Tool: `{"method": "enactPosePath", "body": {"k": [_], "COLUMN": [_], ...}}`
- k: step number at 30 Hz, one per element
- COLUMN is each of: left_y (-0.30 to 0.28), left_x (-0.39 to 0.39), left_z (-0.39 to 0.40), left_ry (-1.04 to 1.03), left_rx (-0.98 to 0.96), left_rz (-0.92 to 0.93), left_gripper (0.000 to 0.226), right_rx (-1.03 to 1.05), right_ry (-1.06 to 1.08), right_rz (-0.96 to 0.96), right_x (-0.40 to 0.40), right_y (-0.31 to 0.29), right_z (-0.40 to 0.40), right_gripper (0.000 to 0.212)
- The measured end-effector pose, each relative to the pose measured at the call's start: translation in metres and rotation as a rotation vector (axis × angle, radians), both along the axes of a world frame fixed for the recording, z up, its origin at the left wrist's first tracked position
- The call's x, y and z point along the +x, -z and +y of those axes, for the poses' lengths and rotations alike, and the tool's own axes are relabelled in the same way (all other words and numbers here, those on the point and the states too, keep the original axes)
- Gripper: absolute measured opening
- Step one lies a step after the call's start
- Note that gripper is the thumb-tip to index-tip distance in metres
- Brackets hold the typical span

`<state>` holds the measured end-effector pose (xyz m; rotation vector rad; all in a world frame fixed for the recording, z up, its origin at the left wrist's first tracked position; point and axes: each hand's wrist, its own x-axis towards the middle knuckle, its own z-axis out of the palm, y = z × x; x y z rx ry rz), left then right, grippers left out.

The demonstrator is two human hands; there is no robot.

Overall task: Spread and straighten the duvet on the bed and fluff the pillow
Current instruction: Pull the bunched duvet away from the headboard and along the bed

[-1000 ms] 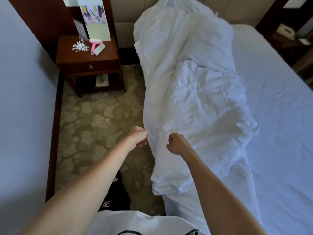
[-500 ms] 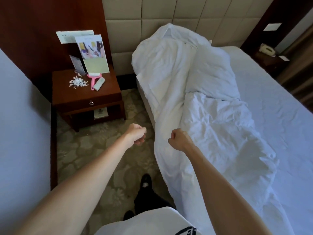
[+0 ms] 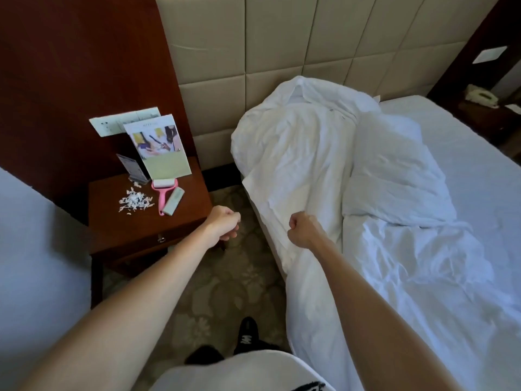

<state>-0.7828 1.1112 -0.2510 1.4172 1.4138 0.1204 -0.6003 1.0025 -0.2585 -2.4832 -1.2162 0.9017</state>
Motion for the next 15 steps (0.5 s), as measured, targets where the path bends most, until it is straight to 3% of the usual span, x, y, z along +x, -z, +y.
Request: {"method": "enactPosePath", "body": {"k": [15], "left_y": [0.023], "left_x": [0.115], "left_z": [0.274], "left_ry": [0.171], "left_rx": [-0.072], "left_rz": [-0.033], "left_gripper": [0.020], "right_rx": [-0.040], "right_ry": [0.161], "right_rz": [-0.045], "right_x": [0.100], "right_y": [0.005], "right_z": [0.236], "right_gripper": [0.018]}}
